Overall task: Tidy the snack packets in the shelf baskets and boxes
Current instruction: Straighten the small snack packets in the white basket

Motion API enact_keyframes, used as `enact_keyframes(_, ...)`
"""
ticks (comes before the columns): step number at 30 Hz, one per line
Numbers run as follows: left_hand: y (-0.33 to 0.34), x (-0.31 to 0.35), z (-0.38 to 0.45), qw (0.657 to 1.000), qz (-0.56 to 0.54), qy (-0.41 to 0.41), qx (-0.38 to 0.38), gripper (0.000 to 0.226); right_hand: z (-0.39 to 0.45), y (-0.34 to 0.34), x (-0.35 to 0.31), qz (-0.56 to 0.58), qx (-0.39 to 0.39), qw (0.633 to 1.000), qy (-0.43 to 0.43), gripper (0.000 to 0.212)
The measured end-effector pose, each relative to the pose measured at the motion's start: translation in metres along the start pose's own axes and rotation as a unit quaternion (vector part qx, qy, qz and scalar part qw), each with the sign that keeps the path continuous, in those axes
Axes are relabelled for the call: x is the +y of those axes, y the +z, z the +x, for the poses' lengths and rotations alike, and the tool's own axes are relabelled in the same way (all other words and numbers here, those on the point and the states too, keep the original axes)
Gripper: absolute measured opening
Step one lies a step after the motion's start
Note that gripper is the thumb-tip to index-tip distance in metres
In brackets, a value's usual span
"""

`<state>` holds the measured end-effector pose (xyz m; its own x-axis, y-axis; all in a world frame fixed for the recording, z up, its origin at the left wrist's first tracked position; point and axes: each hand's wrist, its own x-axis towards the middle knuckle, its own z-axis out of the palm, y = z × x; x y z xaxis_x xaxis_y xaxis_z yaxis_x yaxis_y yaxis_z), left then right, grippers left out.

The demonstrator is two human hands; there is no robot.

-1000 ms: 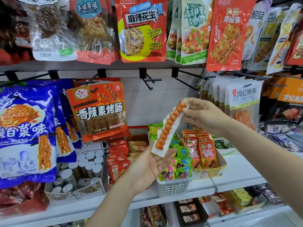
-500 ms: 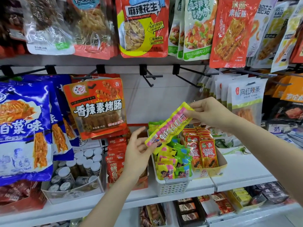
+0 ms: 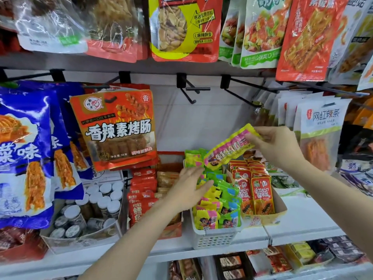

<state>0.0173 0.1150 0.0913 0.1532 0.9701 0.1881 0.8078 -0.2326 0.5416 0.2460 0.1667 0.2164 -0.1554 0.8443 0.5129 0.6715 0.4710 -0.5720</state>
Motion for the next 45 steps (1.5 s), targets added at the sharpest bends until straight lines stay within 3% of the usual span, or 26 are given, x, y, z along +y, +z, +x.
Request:
enact_keyframes(4, 0.006, -0.007, 0.006, 0.997, 0.082, -0.016, -0.001, 0.065, -0.001, 0.007, -0.002, 0.004, -0.02, 1.0, -0.02, 0.021)
enact_keyframes(10, 0.013, -0.017, -0.01, 0.999, -0.034, -0.019, 0.003, 0.053, 0.001, 0.027, -0.01, -0.004, -0.083, 0.996, -0.036, 0.02)
enact_keyframes(15, 0.01, -0.024, -0.023, 0.995, -0.095, 0.009, 0.003, 0.047, 0.001, 0.059, -0.017, -0.101, -0.175, 0.975, -0.09, 0.023)
enact_keyframes(20, 0.01, -0.033, -0.026, 0.99, -0.136, 0.004, 0.038, 0.035, -0.012, 0.102, -0.019, -0.129, -0.242, 0.96, -0.058, 0.036)
enact_keyframes(22, 0.009, -0.034, -0.025, 0.989, -0.139, 0.004, 0.041, 0.037, -0.015, 0.113, -0.017, -0.13, -0.244, 0.961, -0.015, 0.04)
enact_keyframes(25, 0.004, -0.036, -0.023, 0.99, -0.135, -0.003, 0.04, 0.045, -0.009, 0.114, -0.012, -0.121, -0.227, 0.966, 0.022, 0.028)
enact_keyframes(30, 0.002, -0.04, -0.022, 0.99, -0.128, -0.004, 0.057, 0.041, -0.012, 0.134, -0.013, -0.128, -0.258, 0.958, 0.009, 0.017)
enact_keyframes(34, -0.002, -0.037, -0.022, 0.989, -0.138, 0.023, 0.044, 0.033, -0.004, 0.137, -0.014, -0.118, -0.295, 0.948, 0.02, 0.022)
enact_keyframes(39, -0.006, -0.033, -0.019, 0.99, -0.113, 0.05, 0.063, 0.034, 0.006, 0.126, -0.008, -0.122, -0.207, 0.971, -0.009, 0.014)
enact_keyframes(42, -0.007, -0.034, -0.022, 0.989, -0.118, 0.058, 0.067, 0.033, 0.004, 0.138, -0.012, -0.168, -0.259, 0.951, -0.035, 0.027)
enact_keyframes(45, -0.006, -0.036, -0.026, 0.989, -0.113, 0.06, 0.07, 0.033, 0.003, 0.146, -0.013, -0.174, -0.271, 0.946, -0.033, 0.025)
